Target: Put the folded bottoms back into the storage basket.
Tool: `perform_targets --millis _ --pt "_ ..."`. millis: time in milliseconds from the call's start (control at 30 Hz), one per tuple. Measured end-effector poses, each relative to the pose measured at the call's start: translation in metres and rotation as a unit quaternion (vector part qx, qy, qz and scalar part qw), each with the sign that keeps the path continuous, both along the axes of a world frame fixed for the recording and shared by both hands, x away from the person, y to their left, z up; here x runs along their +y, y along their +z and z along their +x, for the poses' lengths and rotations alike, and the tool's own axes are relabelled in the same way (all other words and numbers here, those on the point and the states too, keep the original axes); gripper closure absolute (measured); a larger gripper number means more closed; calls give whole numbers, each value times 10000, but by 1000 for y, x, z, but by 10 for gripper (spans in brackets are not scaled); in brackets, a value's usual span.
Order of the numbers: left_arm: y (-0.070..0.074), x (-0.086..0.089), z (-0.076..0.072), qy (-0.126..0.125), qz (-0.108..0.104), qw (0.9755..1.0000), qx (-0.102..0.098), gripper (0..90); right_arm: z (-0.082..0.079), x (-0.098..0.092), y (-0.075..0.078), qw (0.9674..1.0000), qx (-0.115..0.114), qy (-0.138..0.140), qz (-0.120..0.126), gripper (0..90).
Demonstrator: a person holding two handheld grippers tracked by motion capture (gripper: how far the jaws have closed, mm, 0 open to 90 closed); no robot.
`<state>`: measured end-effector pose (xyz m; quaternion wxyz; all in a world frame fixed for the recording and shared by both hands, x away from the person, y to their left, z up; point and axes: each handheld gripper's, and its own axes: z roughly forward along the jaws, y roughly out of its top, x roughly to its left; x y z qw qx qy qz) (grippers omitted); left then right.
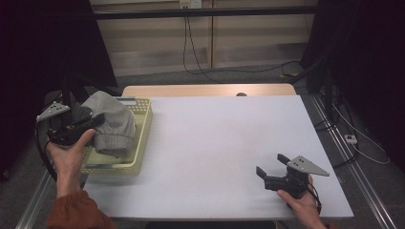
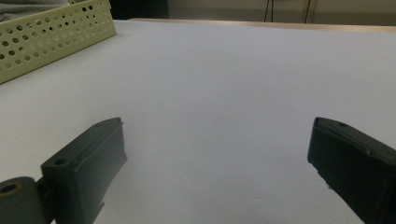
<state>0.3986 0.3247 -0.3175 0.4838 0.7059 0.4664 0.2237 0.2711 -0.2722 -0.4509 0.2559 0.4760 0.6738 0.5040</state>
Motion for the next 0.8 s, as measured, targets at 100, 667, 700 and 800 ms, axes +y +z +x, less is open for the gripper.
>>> perform_targets --millis 100,667,700,800 --pt "-3 -1 3 -23 23 10000 71 765 0 0 0 10000 0 0 5 38" --pt "-19 -16 19 -312 40 9990 308 763 0 1 0 10000 3 18 -8 38" --pt "-19 -17 20 -314 30 9990 307 763 0 1 0 10000 5 18 -11 39" --pt "-20 -17 21 -247 189 9990 332 762 0 1 0 10000 11 12 -3 39"
